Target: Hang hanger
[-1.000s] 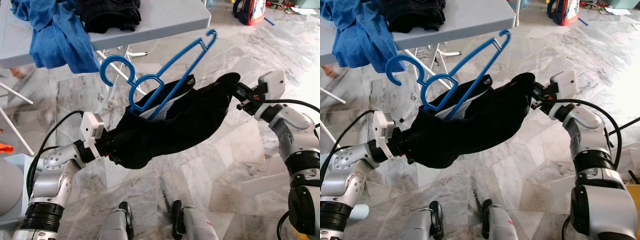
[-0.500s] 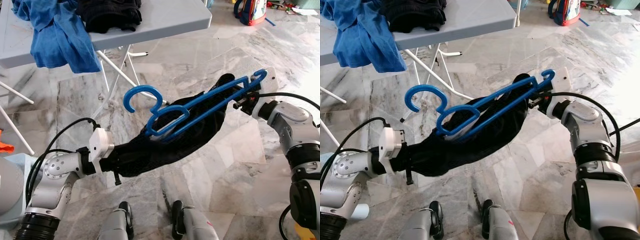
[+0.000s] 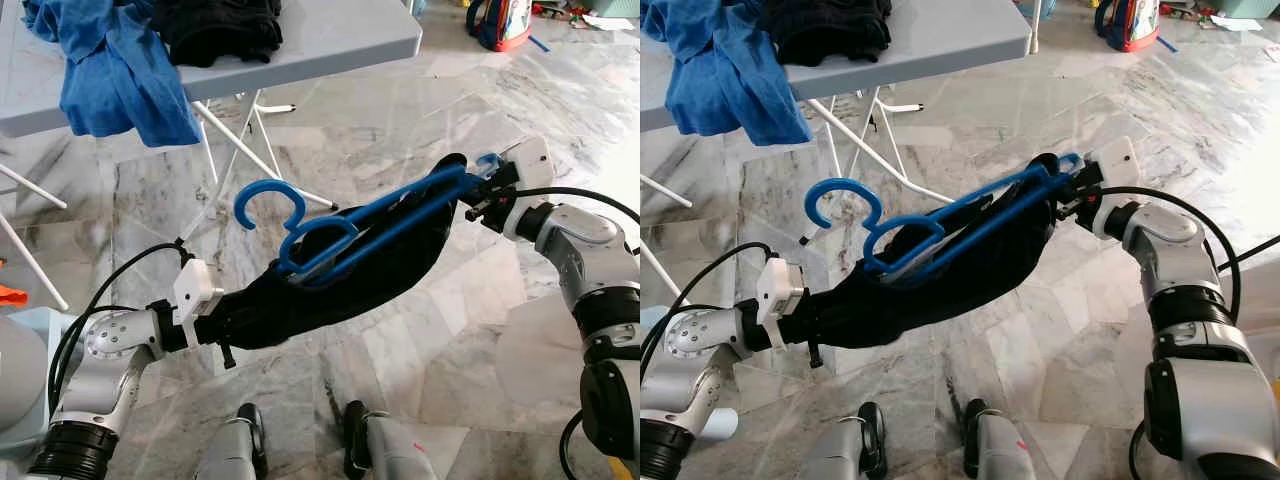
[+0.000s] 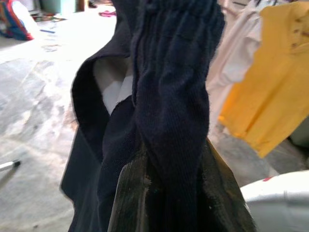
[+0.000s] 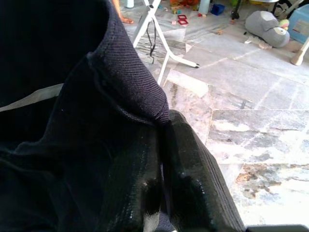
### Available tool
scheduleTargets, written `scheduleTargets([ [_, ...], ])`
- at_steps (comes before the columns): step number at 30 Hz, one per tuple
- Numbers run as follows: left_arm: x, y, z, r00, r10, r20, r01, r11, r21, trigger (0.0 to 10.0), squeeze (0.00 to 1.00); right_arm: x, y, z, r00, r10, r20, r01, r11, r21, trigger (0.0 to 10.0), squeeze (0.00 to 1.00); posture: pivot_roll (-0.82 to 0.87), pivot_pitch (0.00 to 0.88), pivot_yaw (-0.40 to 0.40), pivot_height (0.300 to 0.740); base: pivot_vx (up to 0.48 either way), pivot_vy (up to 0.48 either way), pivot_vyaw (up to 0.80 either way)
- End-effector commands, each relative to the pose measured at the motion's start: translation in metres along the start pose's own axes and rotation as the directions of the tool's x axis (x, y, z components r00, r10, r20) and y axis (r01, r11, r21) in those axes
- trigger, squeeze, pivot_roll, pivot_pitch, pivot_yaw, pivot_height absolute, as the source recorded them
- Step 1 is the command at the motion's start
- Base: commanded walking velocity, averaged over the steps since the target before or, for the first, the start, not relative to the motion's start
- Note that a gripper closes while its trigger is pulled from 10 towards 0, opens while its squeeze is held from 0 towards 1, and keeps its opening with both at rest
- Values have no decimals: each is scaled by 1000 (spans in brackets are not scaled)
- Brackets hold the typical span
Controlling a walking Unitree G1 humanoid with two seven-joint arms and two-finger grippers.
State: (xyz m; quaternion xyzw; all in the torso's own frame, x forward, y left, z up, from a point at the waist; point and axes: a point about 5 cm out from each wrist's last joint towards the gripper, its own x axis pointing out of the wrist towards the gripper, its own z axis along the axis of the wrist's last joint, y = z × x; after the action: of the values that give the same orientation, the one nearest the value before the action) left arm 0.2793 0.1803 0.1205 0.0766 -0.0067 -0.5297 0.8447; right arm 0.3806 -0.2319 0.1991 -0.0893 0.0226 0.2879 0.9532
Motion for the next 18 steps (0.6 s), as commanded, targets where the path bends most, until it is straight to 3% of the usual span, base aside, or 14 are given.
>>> scheduleTargets([
  [1,-14,2,-10,998,28,-59,-29,1000,-4,0,0,-11,-12,5,999,-51,12,51,999,-16,0,0,-86,275,-42,740,0,0,0],
  [18,-31,6,-34,977,8,-211,-5,1000,14,0,0,-11,-11,7,999,-32,18,32,999,-27,0,0,-89,277,-41,740,0,0,0],
])
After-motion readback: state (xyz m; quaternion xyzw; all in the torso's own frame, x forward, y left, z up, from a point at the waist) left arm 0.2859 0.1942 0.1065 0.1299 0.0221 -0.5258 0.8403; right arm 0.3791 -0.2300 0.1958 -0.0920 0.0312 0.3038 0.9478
